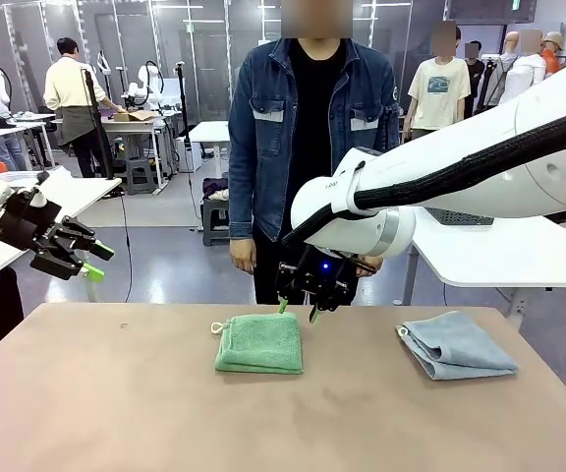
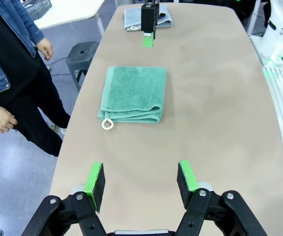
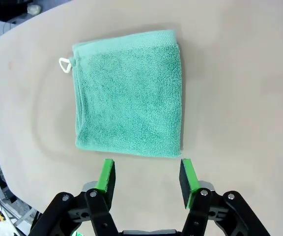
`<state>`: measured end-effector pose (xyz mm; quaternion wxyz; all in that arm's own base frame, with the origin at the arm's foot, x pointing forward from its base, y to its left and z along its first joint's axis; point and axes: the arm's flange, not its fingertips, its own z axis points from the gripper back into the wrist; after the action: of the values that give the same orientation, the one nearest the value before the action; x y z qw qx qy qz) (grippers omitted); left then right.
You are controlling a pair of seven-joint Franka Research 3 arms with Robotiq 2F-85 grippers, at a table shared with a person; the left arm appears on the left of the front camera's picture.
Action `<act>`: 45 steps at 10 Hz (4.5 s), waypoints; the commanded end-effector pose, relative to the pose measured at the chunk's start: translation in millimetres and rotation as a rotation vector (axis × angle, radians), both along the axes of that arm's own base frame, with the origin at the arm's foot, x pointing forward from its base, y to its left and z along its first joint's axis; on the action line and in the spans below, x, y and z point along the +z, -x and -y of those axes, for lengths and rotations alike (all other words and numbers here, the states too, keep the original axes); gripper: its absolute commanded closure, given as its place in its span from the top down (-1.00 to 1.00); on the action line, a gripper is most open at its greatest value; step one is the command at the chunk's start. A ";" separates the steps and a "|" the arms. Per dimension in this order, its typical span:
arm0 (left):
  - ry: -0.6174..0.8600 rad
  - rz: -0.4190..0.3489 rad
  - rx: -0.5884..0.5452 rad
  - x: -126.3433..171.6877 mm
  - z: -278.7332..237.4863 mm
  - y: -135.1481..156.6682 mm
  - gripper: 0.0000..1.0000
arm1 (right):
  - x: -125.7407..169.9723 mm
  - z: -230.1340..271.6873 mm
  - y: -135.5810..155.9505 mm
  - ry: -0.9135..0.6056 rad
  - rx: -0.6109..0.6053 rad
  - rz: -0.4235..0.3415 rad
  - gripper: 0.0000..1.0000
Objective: Fold the towels and place them in the basket.
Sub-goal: Stack the folded Towel with hook on the right side of the table.
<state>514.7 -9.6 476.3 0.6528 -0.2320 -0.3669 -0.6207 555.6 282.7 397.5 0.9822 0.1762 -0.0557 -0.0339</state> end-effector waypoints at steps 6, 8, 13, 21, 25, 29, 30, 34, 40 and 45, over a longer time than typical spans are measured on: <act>-0.013 -0.002 0.005 3.0 0.2 -0.6 0.50 | -27.2 -5.3 -19.1 0.010 -0.083 0.079 0.33; -0.013 -0.002 0.005 3.0 0.2 -0.6 0.50 | -44.5 -2.4 -25.3 0.004 -0.108 0.106 0.33; -0.013 -0.002 0.005 3.0 0.2 -0.6 0.50 | -75.0 9.1 -38.1 -0.053 -0.149 0.117 0.33; -0.013 -0.002 0.005 3.0 0.2 -0.6 0.50 | -99.5 8.6 -52.1 -0.055 -0.019 0.110 0.33; -0.013 -0.002 0.005 3.0 0.2 -0.6 0.50 | -105.8 6.8 -51.5 -0.109 0.036 0.066 0.33; -0.013 -0.002 0.005 3.0 0.2 -0.6 0.50 | -106.0 6.8 -51.4 -0.118 0.048 0.045 -0.46; -0.013 -0.002 0.005 3.0 0.2 -0.6 0.50 | -105.0 6.1 -51.6 -0.115 0.051 0.042 -0.77; -0.013 -0.002 0.005 3.0 0.2 -0.6 0.50 | -102.0 3.5 -50.8 -0.077 0.062 0.041 -1.00; -0.013 -0.002 0.005 3.0 0.2 -0.6 0.50 | -104.4 1.0 -49.1 -0.077 0.031 0.043 -1.00; -0.013 -0.002 0.005 3.0 0.2 -0.6 0.50 | -59.6 22.4 -34.5 -0.020 0.180 0.120 -0.90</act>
<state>514.7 -9.7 476.2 0.6528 -0.2321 -0.3669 -0.6208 601.5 280.3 318.9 0.9738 0.2077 -0.0900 0.0223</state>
